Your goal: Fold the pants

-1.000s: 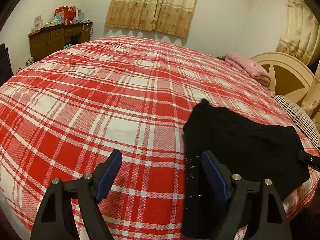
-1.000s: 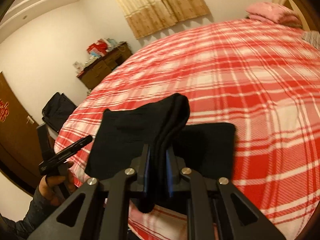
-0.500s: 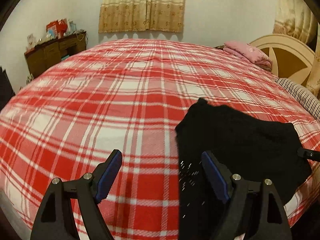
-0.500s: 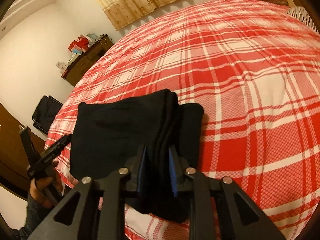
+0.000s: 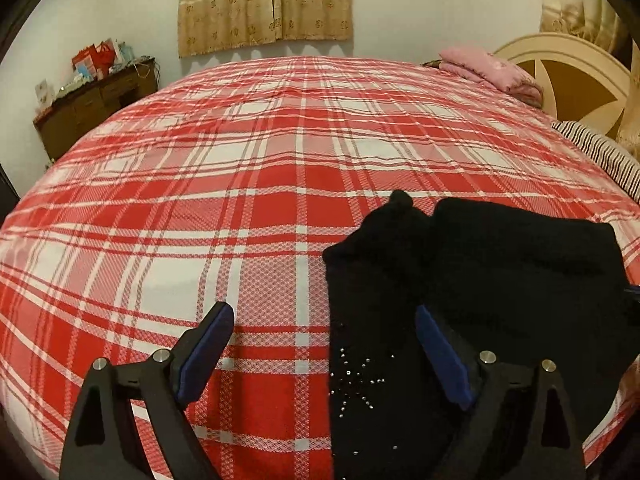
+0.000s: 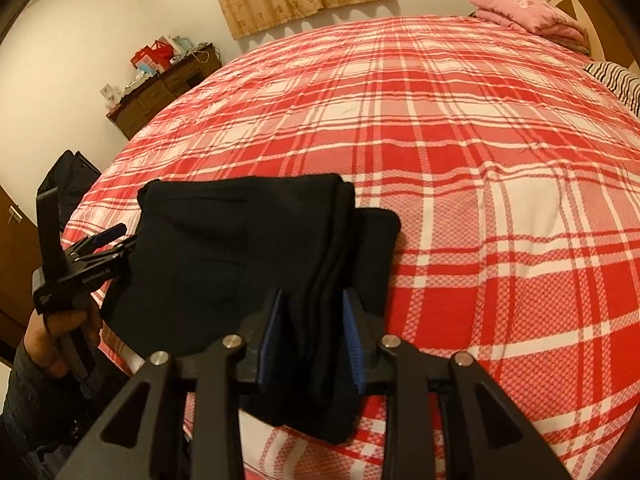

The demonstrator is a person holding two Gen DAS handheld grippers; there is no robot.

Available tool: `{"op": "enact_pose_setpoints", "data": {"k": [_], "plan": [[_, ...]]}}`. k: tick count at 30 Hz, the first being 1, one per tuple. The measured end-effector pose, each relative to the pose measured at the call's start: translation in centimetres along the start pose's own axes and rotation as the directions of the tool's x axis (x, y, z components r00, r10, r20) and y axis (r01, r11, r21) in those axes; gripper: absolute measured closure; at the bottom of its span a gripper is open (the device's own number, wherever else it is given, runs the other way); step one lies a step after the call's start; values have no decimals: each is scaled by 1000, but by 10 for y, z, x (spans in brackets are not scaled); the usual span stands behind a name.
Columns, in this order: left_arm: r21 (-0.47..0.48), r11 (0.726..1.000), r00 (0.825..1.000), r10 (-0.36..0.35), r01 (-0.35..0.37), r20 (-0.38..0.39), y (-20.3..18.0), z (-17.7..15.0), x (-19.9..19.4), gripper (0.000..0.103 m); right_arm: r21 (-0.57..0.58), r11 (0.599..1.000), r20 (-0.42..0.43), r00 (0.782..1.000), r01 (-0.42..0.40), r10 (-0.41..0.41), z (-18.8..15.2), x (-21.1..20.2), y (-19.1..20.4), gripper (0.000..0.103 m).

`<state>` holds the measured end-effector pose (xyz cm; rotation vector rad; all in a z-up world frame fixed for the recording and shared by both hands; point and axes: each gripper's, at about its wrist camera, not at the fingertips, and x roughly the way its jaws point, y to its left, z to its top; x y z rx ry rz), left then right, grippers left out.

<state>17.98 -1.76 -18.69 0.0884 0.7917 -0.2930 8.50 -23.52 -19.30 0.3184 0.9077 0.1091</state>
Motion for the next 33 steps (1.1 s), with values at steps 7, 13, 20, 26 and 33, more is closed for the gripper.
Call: {"op": "enact_pose_setpoints", "data": {"k": [7, 13, 20, 26, 33], "plan": [[15, 1000, 1000, 12, -12, 7, -4, 1, -10, 10, -8, 1000, 1, 1000, 24, -24, -1, -3, 2, 57], [-6, 1000, 999, 10, -9, 36, 1, 0, -31, 10, -42, 992, 122, 986, 115, -109, -1, -31, 18, 42], [-14, 1000, 997, -25, 26, 78, 0, 2, -48, 10, -236, 968, 163, 985, 86, -48, -10, -36, 71, 27], [-14, 998, 996, -65, 66, 61, -9, -2, -44, 10, -196, 977, 99, 990, -79, 100, -14, -19, 60, 27], [34, 996, 997, -81, 81, -5, -30, -28, -24, 10, -249, 966, -9, 997, -72, 72, -26, 8, 61, 27]]}}
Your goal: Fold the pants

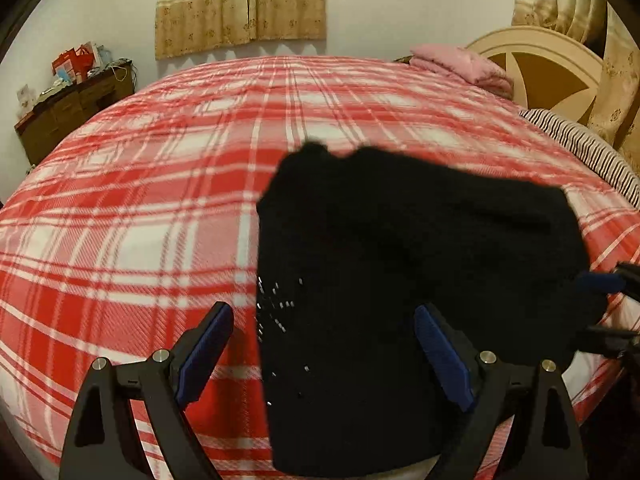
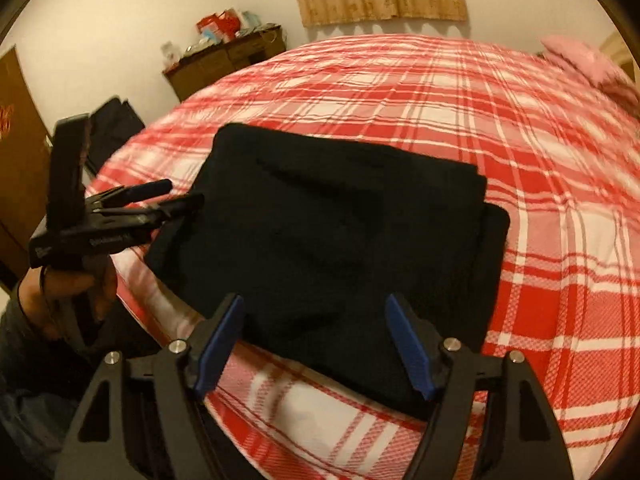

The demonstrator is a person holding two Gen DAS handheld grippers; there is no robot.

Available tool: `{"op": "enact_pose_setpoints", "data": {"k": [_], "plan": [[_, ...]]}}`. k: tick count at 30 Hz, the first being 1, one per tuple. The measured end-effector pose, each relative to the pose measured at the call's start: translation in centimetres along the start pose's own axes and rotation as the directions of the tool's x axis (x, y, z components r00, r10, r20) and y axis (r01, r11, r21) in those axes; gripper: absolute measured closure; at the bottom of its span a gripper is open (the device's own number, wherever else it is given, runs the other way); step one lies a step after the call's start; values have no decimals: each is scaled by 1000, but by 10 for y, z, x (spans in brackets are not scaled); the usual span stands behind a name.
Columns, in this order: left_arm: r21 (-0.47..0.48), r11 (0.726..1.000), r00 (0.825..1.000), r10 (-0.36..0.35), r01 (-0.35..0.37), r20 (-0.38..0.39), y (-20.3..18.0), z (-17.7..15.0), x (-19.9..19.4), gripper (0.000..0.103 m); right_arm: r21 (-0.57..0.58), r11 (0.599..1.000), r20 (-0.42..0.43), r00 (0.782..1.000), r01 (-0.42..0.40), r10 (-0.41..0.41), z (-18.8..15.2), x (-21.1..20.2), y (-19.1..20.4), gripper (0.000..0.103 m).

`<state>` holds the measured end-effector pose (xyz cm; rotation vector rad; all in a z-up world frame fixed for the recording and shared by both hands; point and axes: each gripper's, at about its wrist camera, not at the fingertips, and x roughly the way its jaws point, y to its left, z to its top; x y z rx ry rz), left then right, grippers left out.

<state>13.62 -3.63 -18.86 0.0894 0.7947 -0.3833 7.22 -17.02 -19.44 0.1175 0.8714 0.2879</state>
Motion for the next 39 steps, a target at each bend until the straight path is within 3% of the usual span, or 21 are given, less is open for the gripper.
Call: {"op": "enact_pose_setpoints", "data": {"k": [4, 10, 13, 17, 21, 26, 31, 39], "plan": [[-42, 998, 999, -39, 39, 4, 10, 0, -3, 10, -7, 1000, -3, 1000, -2, 2, -2, -3, -2, 27], [-118, 992, 991, -29, 45, 132, 37, 10, -29, 10, 70, 995, 56, 996, -74, 70, 3, -20, -18, 27], [-139, 989, 992, -42, 58, 120, 44, 12, -25, 10, 134, 988, 114, 991, -79, 63, 6, -33, -34, 27], [-151, 982, 991, -99, 113, 94, 42, 11, -11, 10, 248, 969, 128, 991, 0, -32, 7, -40, -60, 26], [-139, 981, 989, -129, 138, 72, 38, 8, 2, 10, 348, 937, 99, 995, -36, 1, 2, -29, -78, 26], [-164, 969, 982, -173, 184, 76, 47, 9, 10, 10, 360, 932, 75, 997, -48, 22, -1, -18, -79, 26], [-148, 972, 983, -175, 182, 59, 45, 17, 17, 2, 360, 932, 90, 996, -41, 9, -3, -16, -81, 27], [-121, 973, 980, -194, 198, 46, 45, 17, 18, 1, 384, 923, 108, 994, -41, -1, -4, -13, -89, 37]]}}
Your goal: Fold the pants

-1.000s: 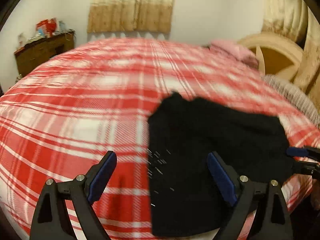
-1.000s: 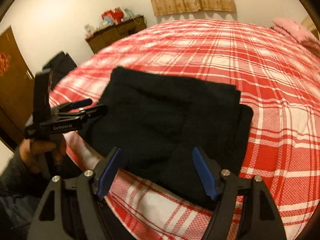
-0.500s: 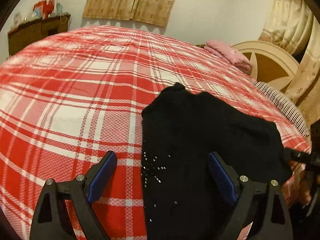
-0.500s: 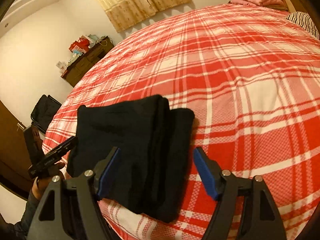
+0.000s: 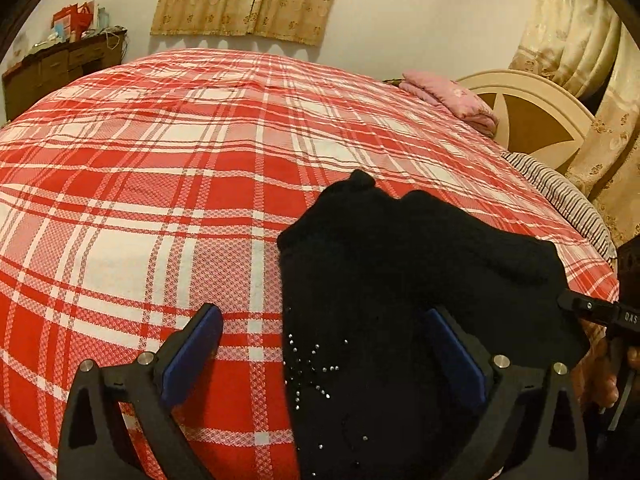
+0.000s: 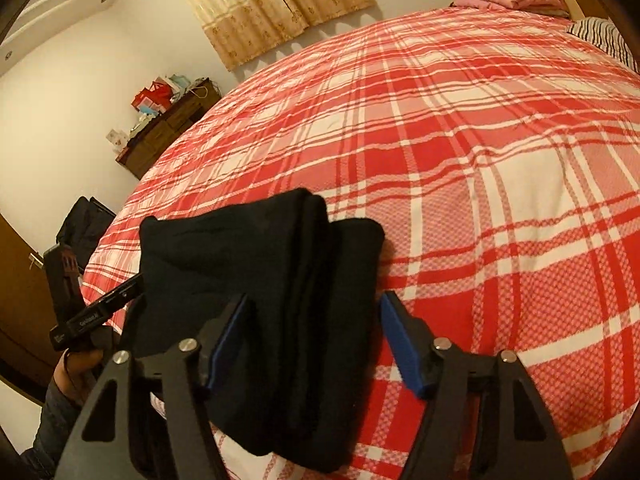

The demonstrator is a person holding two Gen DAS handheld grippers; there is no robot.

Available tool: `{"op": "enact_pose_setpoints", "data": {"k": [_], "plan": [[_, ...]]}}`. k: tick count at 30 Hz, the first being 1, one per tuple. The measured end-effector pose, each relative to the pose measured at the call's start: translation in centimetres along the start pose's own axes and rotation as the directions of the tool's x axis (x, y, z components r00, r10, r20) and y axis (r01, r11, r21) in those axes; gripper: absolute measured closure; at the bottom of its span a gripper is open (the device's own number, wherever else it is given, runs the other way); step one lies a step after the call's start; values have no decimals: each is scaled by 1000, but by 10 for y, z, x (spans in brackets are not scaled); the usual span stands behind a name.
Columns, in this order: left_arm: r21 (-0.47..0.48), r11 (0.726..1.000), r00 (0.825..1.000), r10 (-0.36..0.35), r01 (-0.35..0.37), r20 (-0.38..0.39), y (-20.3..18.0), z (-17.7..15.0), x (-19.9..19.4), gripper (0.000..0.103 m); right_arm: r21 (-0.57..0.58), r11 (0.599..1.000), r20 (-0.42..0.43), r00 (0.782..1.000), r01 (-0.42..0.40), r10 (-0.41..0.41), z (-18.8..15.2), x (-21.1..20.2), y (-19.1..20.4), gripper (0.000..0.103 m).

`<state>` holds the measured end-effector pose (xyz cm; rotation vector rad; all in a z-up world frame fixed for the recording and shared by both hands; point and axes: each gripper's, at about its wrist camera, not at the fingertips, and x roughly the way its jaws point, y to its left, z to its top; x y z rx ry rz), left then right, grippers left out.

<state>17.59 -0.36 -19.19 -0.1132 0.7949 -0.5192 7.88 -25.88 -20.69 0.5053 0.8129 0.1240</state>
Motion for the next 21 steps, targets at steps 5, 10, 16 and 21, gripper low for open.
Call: {"op": "enact_pose_setpoints", "data": {"k": [5, 10, 16, 21], "plan": [[-5, 999, 999, -42, 42, 11, -5, -5, -7, 1, 20, 998, -3, 999, -52, 52, -1, -1, -3, 54], [-1, 1000, 999, -27, 27, 44, -1, -5, -11, 35, 26, 997, 0, 997, -72, 72, -2, -1, -3, 65], [-100, 989, 994, -107, 111, 38, 13, -5, -15, 78, -73, 996, 46, 998, -44, 48, -6, -12, 20, 72], [-136, 980, 988, -136, 146, 78, 16, -4, -30, 88, -107, 993, 76, 996, -43, 51, -6, -20, 36, 73]]}}
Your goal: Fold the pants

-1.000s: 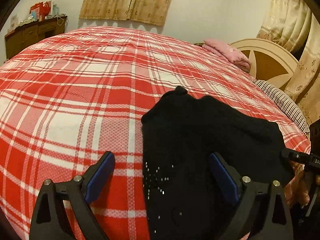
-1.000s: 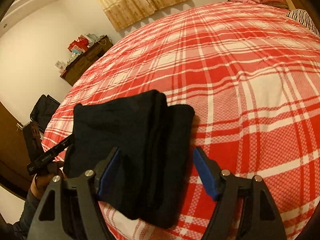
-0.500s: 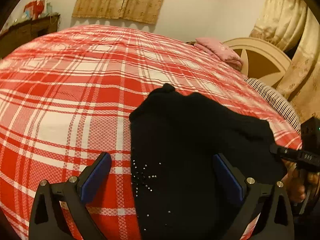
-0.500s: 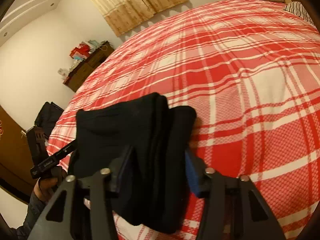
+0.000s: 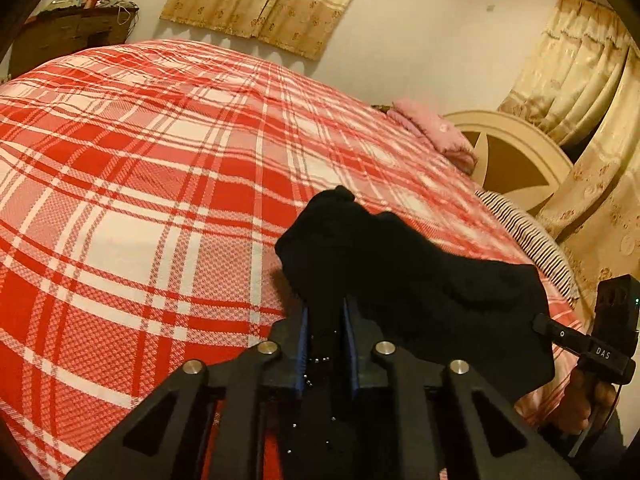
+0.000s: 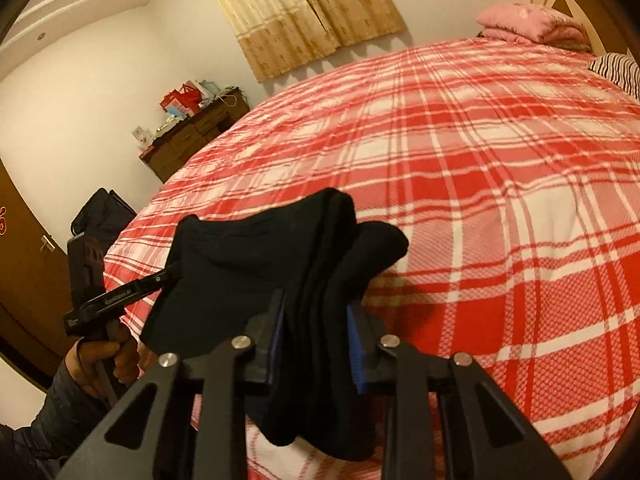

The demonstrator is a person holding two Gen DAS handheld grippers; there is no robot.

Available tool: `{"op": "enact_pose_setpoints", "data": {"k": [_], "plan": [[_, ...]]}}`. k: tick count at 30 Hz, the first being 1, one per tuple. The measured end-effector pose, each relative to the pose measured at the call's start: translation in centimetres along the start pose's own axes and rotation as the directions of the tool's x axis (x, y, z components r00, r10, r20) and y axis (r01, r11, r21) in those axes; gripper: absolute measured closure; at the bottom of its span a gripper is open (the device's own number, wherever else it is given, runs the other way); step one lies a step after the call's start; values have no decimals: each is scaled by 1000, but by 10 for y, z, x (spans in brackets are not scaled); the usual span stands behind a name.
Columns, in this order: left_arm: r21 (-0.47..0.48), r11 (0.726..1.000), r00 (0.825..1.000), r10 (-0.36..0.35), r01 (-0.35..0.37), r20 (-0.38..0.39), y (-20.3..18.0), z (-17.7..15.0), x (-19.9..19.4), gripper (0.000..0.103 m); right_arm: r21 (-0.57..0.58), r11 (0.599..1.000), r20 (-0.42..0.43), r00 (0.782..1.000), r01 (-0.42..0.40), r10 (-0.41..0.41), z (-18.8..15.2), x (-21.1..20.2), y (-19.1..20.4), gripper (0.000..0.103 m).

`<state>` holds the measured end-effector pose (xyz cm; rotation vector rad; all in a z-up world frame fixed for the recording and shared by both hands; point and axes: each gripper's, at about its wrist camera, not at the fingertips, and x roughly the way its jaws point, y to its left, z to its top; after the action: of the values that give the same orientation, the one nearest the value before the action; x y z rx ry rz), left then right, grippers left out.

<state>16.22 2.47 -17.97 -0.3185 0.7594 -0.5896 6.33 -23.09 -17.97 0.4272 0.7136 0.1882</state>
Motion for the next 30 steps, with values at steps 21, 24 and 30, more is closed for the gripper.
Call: {"op": "enact_pose_setpoints", "data": {"k": [21, 24, 30], "plan": [[-120, 959, 934, 278, -257, 223, 108, 67, -107, 89, -183, 947, -102, 963, -264, 249, 120, 158, 129, 74], [-141, 936, 918, 344, -321, 196, 132, 64, -101, 89, -170, 941, -141, 952, -294, 272, 126, 196, 142, 74], [-158, 897, 893, 433, -413, 121, 158, 43, -66, 60, -91, 972, -227, 955, -217, 192, 123, 259, 121, 69]]}}
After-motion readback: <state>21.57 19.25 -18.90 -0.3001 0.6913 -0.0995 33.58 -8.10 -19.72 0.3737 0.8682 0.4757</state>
